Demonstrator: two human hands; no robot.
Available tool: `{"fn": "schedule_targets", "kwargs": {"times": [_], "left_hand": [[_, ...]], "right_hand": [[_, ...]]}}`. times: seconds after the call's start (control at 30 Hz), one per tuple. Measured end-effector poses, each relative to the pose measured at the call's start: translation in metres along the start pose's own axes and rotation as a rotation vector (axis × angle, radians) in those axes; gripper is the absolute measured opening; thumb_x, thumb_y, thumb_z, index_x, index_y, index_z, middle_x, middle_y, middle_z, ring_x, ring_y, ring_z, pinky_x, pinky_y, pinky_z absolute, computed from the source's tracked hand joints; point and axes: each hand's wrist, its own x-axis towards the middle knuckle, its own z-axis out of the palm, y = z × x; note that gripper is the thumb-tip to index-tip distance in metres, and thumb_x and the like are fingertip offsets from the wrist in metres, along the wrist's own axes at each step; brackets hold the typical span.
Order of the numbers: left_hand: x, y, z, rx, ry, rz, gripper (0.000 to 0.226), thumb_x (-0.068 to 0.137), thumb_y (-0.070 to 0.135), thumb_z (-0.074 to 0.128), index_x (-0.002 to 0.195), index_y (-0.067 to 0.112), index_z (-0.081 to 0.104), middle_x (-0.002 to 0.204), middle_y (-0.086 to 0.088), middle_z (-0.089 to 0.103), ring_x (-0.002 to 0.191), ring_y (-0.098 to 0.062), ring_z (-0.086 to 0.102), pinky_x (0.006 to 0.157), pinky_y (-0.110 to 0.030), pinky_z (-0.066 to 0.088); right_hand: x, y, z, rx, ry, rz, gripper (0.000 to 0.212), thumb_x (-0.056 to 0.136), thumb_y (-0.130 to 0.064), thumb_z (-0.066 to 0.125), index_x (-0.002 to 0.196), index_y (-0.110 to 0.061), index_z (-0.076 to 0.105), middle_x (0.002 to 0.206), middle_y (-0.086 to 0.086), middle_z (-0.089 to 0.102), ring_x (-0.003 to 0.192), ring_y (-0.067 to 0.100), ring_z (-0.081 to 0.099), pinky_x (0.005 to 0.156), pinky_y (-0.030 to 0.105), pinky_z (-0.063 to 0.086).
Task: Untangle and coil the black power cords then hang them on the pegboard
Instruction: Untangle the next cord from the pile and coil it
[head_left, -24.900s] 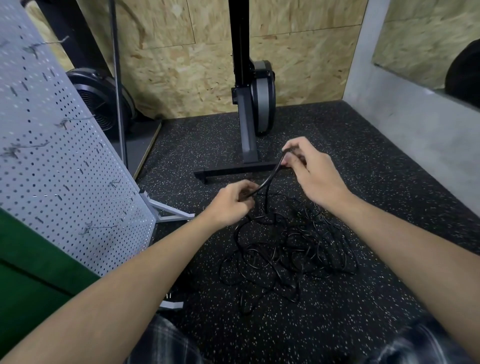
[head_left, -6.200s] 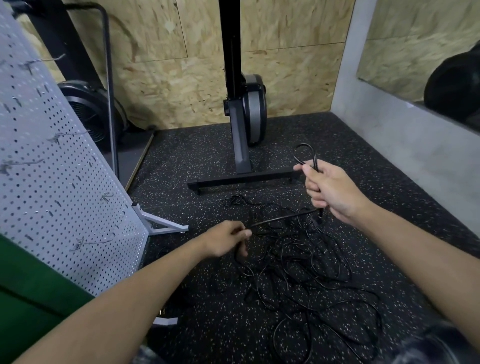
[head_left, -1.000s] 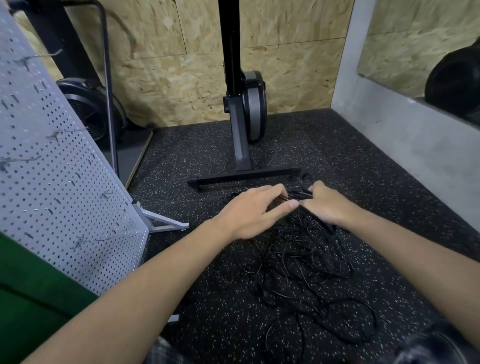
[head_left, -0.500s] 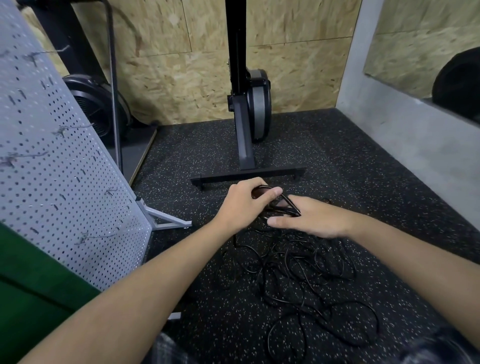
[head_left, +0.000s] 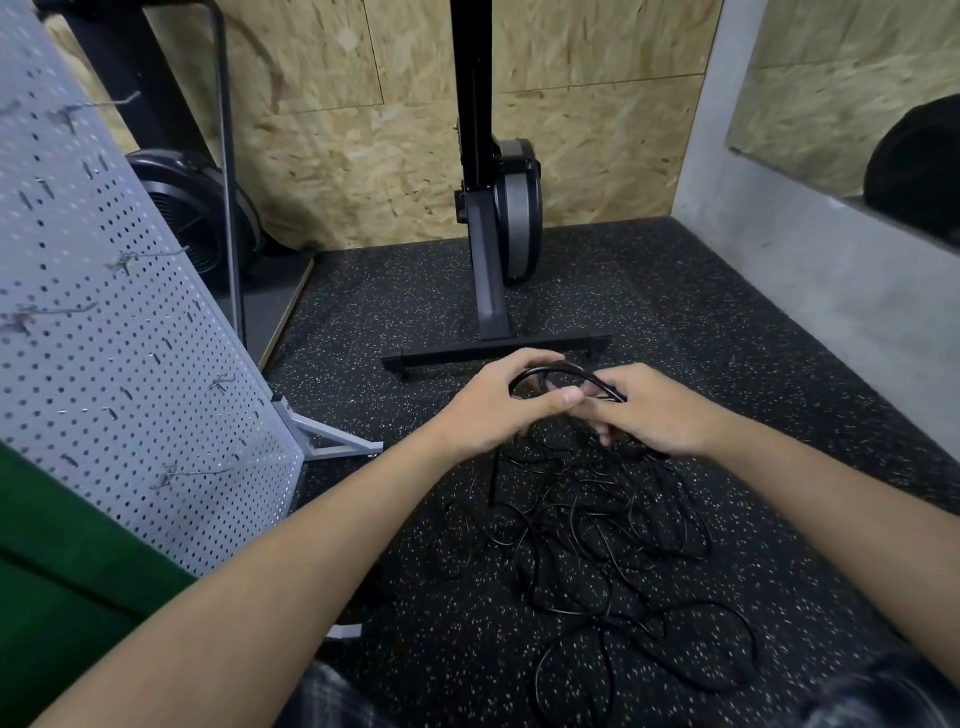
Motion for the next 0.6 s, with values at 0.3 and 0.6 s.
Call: {"fn": "schedule_targets", "kwargs": {"times": [0.3,0.6], "left_hand": [[-0.002,-0.006,-0.002,0.338,0.085,0.054,0.027,0.105,0.036,0.062,0.092,0.013,0.067,0.068,-0.012,0.070,0.047,-0.013,0.057,0.050,-0.021,0.043],[-0.001,-0.001,0.007,0.433,0.007,0.011,0.025,0.112,0.034,0.045,0.106,0.011,0.054,0.064,-0.012,0.069,0.053,-0.028,0.065,0.054,-0.038,0.053]], "right_hand": [[-0.001,0.003,0.008,0.138,-0.219,0.011,0.056,0.095,-0.019,0.077,0.141,-0.027,0.046,0.091,0.006,0.077,0.085,0.026,0.078,0.077,0.037,0.062],[-0.003,-0.005,0.011,-0.379,-0.060,0.005,0.053,0.072,-0.039,0.092,0.111,-0.032,0.057,0.085,-0.012,0.073,0.080,0.000,0.067,0.075,0.024,0.053]]}}
